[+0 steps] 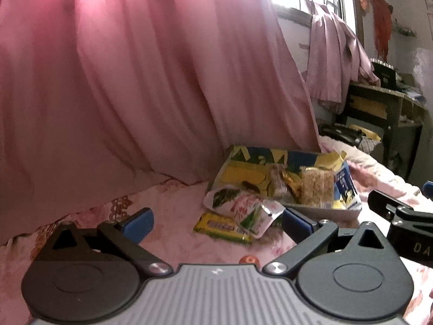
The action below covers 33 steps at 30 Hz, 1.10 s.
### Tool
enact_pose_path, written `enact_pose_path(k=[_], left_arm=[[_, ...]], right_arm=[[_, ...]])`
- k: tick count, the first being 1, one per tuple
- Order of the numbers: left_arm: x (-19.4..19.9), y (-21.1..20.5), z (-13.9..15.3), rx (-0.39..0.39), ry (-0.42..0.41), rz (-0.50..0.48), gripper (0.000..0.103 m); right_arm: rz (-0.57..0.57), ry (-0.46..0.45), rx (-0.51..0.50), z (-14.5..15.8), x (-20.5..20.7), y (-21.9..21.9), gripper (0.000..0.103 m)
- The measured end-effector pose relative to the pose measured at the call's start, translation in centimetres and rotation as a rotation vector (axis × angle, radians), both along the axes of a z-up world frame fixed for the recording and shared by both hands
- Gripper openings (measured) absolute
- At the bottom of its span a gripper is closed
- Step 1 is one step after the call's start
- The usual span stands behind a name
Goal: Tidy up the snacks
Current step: 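Lift both tools away from the tin box toward the remaining snacks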
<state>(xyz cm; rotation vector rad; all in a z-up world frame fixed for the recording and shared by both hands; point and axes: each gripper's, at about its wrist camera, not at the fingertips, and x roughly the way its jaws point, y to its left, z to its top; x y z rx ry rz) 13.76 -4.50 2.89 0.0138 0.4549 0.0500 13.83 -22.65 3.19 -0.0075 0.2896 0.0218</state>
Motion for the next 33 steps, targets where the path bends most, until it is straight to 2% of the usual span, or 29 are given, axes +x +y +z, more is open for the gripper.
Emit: enact_pose_path(k=[10, 15, 20, 26, 33], left_arm=[[-1.9, 1.5, -1.4, 0.051, 0.005, 0.007, 0.103], [-2.0, 1.9, -2.7, 0.108, 0.058, 0.04, 0.103], [-1.2, 2.2, -3.8, 0.129, 0.14, 0.074, 0.103], [-0.7, 2.0, -4.6, 0.136, 0.187, 0.049, 0.103], [0.5, 2.9, -5.1, 0.087, 0.245, 0.065, 0.103]], right_arm=[[0.022, 0.101, 0.004, -1.5, -1.4, 1.7, 0.102], [0.028, 0.14, -0.002, -2.2, -1.3, 2.1, 0.102], [0.026, 0.181, -0.013, -2.9, -0.6, 2.3, 0.102], [0.008, 0.226, -0.024, -3.7, 0.2, 2.4, 0.102], [-0.004, 0.265, -0.027, -4.5, 0.8, 2.7, 0.102]])
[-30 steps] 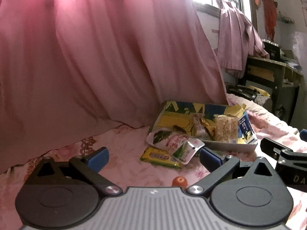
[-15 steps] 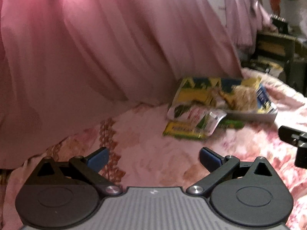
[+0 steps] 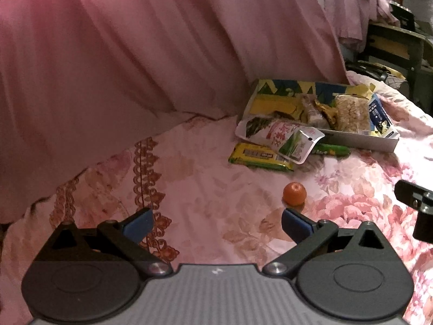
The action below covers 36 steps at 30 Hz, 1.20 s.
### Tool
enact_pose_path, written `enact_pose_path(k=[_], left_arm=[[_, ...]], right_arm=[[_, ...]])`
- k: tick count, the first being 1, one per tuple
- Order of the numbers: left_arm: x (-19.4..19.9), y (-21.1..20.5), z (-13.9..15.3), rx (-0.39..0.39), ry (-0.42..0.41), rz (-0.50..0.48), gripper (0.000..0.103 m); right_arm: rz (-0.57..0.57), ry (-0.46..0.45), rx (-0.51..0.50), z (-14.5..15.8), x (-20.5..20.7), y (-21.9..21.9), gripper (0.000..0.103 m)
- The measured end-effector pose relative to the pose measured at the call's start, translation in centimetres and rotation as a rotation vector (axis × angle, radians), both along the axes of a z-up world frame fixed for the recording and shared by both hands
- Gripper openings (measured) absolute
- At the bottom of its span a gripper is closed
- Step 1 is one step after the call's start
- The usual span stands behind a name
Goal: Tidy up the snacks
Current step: 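Lift both tools away from the tin box toward the remaining snacks, then lower the right gripper toward the orange while the left approaches the yellow bar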
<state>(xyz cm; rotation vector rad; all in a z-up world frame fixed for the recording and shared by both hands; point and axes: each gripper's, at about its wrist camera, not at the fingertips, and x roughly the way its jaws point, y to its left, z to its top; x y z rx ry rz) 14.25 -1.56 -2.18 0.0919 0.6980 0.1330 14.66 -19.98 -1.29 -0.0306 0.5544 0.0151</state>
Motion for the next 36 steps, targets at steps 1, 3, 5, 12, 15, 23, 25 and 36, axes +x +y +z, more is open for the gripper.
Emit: enact_pose_path(k=[1, 3, 5, 12, 15, 23, 25, 36], left_arm=[[0.2, 0.2, -0.1, -0.008, 0.007, 0.007, 0.103], [0.7, 0.5, -0.3, -0.02, 0.017, 0.019, 0.103], [1.2, 0.9, -0.4, -0.036, 0.023, 0.029, 0.103], [2.8, 1.8, -0.8, -0.061, 0.03, 0.052, 0.103], [3.4, 2.0, -0.9, -0.071, 0.032, 0.043, 0.103], [4.8, 2.9, -1.1, -0.086, 0.018, 0.057, 0.103], [5.3, 3.1, -1.2, -0.091, 0.009, 0.062, 0.103], [8.6, 5.0, -1.5, -0.131, -0.081, 0.103, 0.103]], right_arm=[[-0.001, 0.002, 0.0, -0.1, 0.0, 0.0, 0.102], [-0.003, 0.006, -0.001, -0.2, 0.3, 0.1, 0.102], [-0.008, 0.009, 0.0, -0.4, 0.5, 0.2, 0.102], [-0.02, 0.001, 0.01, -0.5, 1.2, 0.6, 0.102], [-0.02, -0.003, 0.004, -0.6, 1.4, 0.8, 0.102], [0.023, -0.017, -0.02, -0.9, 3.0, 1.8, 0.102], [0.049, -0.004, -0.023, -1.1, 3.7, 2.1, 0.102], [0.187, 0.033, -0.075, -2.4, 6.6, 4.9, 0.102]])
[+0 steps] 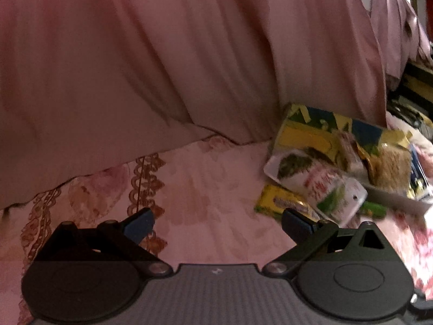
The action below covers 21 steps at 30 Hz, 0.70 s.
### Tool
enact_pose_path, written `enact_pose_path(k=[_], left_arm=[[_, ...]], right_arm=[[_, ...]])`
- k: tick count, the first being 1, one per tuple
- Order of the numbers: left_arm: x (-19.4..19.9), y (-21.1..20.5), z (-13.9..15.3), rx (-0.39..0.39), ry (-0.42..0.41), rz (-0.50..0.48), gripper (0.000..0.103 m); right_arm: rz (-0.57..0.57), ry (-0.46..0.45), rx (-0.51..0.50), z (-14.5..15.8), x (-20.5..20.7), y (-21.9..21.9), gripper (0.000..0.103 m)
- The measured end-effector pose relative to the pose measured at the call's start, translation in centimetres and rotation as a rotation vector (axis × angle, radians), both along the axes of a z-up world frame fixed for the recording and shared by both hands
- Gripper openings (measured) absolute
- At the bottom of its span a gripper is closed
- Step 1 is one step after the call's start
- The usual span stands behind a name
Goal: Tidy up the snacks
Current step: 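Lower the right gripper toward the orange while the left approaches the yellow bar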
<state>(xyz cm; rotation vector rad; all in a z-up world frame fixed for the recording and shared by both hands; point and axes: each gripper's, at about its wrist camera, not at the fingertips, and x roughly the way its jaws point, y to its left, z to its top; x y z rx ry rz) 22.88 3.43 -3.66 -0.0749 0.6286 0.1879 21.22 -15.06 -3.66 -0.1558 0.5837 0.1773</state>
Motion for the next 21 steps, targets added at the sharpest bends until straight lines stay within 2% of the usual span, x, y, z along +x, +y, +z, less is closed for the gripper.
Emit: enact_pose_path(k=[5, 12, 15, 21], left_arm=[[2.0, 1.4, -1.2, -0.069, 0.032, -0.019, 0.103], [5.5, 2.0, -3.9, -0.12, 0.097, -0.093, 0.103], [6.8, 2.1, -4.7, -0.176, 0.09, -0.165, 0.103], [9.1, 1.2, -5.8, -0.233, 0.106, -0.364, 0.103]], right_arm=[[0.019, 0.043, 0.003, -1.1, 1.6, 0.4, 0.102], [0.079, 0.104, 0.02, -3.6, 3.5, 2.0, 0.102], [0.105, 0.126, 0.029, -4.5, 4.2, 2.8, 0.099], [0.14, 0.156, 0.032, -5.7, 4.7, 4.1, 0.091]])
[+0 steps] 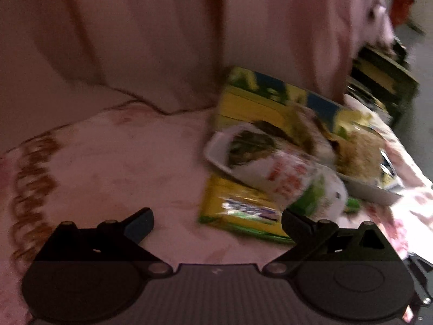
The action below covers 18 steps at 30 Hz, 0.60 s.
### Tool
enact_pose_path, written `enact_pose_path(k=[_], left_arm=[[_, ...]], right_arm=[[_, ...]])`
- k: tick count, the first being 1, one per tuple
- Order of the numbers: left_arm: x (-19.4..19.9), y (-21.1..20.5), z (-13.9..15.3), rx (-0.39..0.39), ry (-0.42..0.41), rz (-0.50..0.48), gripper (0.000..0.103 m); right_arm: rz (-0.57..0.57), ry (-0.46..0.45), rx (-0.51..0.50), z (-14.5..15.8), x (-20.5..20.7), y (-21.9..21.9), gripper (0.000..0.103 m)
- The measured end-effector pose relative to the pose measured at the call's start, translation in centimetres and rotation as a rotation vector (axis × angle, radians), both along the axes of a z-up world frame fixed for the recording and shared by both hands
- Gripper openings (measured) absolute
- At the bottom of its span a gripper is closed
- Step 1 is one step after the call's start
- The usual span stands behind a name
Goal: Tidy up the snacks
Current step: 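Lower the right gripper toward the orange while the left approaches the yellow bar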
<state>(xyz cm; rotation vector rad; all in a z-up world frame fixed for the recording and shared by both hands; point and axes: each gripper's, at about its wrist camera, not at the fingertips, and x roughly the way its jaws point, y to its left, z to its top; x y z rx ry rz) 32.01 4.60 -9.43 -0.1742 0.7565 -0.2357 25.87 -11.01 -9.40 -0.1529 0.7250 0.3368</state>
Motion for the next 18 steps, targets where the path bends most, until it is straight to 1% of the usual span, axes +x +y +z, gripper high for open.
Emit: enact_pose_path(k=[3, 8, 10, 16, 18], left_arm=[[0.6, -1.0, -0.2, 0.003, -0.014, -0.08, 0.103], [1.7, -2.3, -0.6, 0.022, -0.009, -0.141, 0.102], [1.8, -2.8, -0.7, 0.061, -0.016, -0.162, 0.102], [1.5, -4.6, -1.1, 0.19, -0.043, -0.233, 0.103], [1.5, -5.0, -1.2, 0.21, -0.051, -0.237, 0.102]], right_arm=[[0.016, 0.007, 0.007, -0.3, 0.1, 0.3, 0.087], [0.011, 0.016, 0.021, -0.7, 0.4, 0.6, 0.076], [0.018, 0.01, 0.009, -0.7, 0.3, 0.9, 0.072], [0.02, 0.012, -0.002, -0.7, 0.3, 1.2, 0.065], [0.023, 0.011, -0.007, -0.7, 0.4, 1.2, 0.063]])
